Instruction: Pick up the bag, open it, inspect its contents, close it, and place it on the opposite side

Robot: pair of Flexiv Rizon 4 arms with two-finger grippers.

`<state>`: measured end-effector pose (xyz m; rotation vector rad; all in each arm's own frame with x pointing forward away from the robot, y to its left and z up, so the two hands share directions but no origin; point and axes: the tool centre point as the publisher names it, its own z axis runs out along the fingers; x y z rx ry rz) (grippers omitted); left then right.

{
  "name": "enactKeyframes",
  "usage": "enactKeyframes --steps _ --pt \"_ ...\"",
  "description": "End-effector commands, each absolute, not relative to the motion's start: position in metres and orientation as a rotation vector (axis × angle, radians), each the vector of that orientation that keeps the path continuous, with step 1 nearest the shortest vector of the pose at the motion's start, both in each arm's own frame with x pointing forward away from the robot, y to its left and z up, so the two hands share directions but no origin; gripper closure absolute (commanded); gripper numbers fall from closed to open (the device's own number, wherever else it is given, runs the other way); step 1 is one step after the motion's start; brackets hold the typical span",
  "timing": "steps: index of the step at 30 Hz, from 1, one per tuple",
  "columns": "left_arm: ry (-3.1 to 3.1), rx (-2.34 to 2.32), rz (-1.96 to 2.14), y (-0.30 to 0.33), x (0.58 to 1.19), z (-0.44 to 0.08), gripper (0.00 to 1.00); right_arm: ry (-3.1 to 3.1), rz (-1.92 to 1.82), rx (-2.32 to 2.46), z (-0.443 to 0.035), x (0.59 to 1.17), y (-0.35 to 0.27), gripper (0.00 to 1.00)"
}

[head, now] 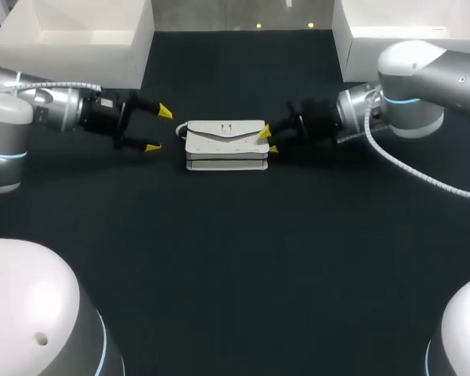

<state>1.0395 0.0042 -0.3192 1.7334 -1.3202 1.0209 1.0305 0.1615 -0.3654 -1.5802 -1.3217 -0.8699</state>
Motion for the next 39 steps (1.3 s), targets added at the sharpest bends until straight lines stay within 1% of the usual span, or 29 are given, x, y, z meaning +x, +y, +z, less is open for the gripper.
enactKeyframes --steps 1,4,8,9,20,35,39 --pt "-1.33 1.733 1.014 0.008 1.038 -0.319 0.0 -1.327 -0.853 -1.564 -0.369 1.038 0.165 0.72" --pt "-1.346 1.737 1.004 0.011 1.038 -0.319 0.0 -1.328 -0.851 -1.562 -0.369 1.039 0.165 0.78" --pt "-1.361 1.75 0.993 0.015 1.038 -0.318 0.0 -1.332 -0.85 -1.56 -0.368 1.039 0.163 0.9" --pt "-1.366 1.753 0.99 0.016 1.038 -0.318 0.0 -1.331 -0.851 -1.56 -0.367 1.039 0.163 1.0" --pt "-1.501 1.776 0.909 0.027 1.038 -0.315 0.0 -1.396 -0.828 -1.527 -0.368 1.037 0.15 1.0" --pt "-1.649 1.914 0.754 0.068 1.033 -0.301 0.0 -1.437 -0.812 -1.578 -0.369 1.032 0.073 1.0" --pt "-1.66 1.935 0.734 0.072 1.033 -0.3 0.0 -1.437 -0.812 -1.578 -0.369 1.032 0.073 1.0"
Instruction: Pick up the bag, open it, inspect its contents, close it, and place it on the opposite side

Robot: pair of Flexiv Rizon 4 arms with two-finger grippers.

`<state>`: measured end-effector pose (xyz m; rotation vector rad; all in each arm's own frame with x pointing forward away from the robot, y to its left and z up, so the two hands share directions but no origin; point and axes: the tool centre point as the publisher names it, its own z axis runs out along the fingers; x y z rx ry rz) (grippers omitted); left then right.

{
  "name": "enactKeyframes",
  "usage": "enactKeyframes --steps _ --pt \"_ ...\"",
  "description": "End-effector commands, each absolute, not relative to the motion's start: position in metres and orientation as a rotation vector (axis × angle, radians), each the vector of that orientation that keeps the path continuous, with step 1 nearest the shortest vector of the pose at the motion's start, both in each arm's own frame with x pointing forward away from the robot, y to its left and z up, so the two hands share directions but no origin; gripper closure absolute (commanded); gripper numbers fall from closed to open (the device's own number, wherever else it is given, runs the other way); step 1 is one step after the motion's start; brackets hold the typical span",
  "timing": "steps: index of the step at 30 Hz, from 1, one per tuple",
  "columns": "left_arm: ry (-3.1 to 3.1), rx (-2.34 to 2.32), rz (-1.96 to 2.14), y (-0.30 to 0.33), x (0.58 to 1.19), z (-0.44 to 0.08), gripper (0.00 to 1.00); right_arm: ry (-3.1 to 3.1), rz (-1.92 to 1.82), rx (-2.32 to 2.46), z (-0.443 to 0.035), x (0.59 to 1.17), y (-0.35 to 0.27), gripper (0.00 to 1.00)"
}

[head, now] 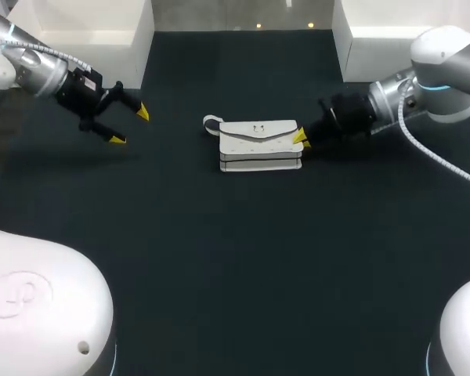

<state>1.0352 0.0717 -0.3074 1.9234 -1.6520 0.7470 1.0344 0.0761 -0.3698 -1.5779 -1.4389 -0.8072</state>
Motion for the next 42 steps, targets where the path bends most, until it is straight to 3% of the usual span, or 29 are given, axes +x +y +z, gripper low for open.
enactKeyframes --steps 1,18,42 --pt "-1.66 1.935 0.734 0.072 1.033 -0.3 0.0 -1.437 -0.812 -1.578 -0.369 1.032 0.073 1.0" --pt "-1.732 1.942 0.712 0.077 1.036 -0.296 0.0 -1.437 -0.812 -1.578 -0.369 1.032 0.073 1.0" --pt "-2.097 1.93 0.405 0.159 1.056 -0.294 0.0 -1.548 -0.831 -1.68 -0.357 1.088 -0.127 1.0"
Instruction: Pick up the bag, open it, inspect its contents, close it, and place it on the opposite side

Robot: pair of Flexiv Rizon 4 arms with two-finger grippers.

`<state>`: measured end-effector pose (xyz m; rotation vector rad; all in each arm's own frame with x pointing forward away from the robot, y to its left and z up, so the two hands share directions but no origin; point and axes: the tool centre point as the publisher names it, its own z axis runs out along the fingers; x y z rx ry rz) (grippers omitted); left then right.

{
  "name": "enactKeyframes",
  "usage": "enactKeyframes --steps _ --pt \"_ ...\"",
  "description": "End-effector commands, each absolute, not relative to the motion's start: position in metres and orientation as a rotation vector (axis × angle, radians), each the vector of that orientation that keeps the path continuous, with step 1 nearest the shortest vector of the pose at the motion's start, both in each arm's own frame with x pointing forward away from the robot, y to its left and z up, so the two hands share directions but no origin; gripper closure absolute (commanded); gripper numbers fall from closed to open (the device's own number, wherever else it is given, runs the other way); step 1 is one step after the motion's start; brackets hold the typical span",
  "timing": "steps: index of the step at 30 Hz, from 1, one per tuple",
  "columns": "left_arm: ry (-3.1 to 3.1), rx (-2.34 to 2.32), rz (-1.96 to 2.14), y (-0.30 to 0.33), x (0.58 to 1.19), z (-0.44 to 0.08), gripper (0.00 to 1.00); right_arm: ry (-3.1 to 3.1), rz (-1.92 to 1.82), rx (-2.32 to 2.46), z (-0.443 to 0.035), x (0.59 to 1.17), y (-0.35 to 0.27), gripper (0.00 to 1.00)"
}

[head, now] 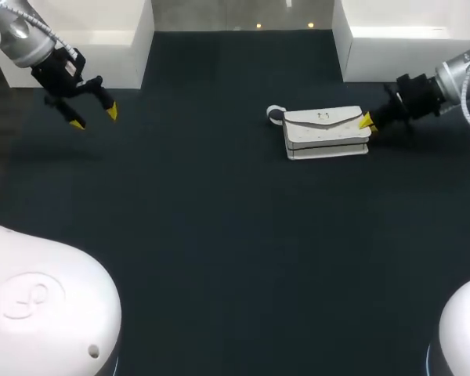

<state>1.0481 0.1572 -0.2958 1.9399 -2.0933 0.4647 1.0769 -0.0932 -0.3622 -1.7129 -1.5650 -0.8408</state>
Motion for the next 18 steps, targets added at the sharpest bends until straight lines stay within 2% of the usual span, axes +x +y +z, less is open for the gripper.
enactKeyframes --steps 1,18 --pt "-2.11 1.93 0.392 0.161 1.057 -0.294 0.0 -1.552 -0.829 -1.686 -0.357 1.089 -0.134 1.0" --pt "-2.219 2.036 0.232 0.176 1.066 -0.278 0.0 -1.556 -0.797 -1.73 -0.355 1.11 -0.201 1.0"
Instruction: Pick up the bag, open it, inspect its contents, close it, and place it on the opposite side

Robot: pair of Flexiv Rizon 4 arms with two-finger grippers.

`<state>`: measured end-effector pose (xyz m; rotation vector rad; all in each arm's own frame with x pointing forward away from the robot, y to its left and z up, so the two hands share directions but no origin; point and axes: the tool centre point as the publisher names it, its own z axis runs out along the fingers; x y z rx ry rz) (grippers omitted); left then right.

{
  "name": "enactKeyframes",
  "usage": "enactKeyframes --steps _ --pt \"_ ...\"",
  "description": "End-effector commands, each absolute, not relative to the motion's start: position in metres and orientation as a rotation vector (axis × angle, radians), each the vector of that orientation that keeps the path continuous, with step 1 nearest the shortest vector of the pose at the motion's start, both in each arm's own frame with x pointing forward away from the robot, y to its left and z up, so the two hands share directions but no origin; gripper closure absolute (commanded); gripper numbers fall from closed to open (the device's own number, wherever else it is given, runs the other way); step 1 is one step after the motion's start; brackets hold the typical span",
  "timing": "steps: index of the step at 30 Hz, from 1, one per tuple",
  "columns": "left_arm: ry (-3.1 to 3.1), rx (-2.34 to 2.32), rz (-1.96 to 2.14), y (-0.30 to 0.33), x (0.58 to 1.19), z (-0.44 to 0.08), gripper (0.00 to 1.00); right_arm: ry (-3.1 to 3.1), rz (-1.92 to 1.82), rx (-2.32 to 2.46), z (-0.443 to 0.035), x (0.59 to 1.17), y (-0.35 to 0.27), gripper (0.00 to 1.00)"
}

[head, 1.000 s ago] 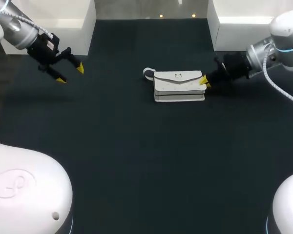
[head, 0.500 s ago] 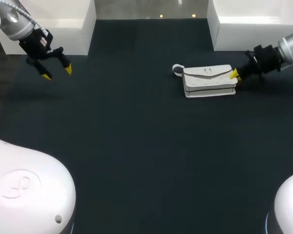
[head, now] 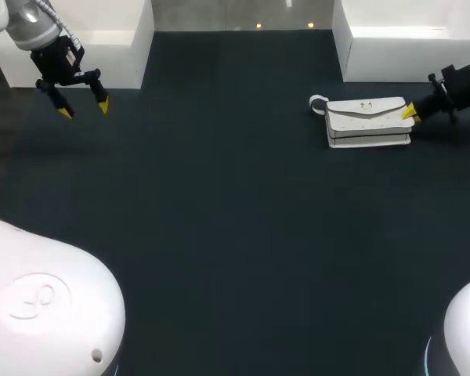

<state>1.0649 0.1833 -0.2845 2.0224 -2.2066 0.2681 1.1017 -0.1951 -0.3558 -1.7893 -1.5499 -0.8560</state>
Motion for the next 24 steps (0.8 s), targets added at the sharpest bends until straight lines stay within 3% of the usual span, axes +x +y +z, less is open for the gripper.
enactKeyframes --steps 1,6,7,24 --pt "-2.219 2.036 0.232 0.1764 1.0657 -0.2779 0.0 -1.556 -0.797 -1.73 -0.3554 1.1097 -0.2013 1.0" --pt "-2.219 2.036 0.232 0.1764 1.0657 -0.2779 0.0 -1.556 -0.797 -1.73 -0.3554 1.1097 -0.2013 0.96" --pt "-2.219 2.036 0.232 0.1764 1.0657 -0.2779 0.0 -1.556 -0.797 -1.73 -0.3554 1.1097 -0.2013 1.0" --pt "-2.219 2.036 0.232 0.1764 1.0657 -0.2779 0.0 -1.556 -0.797 -1.73 -0.3554 1.1097 -0.2013 1.0"
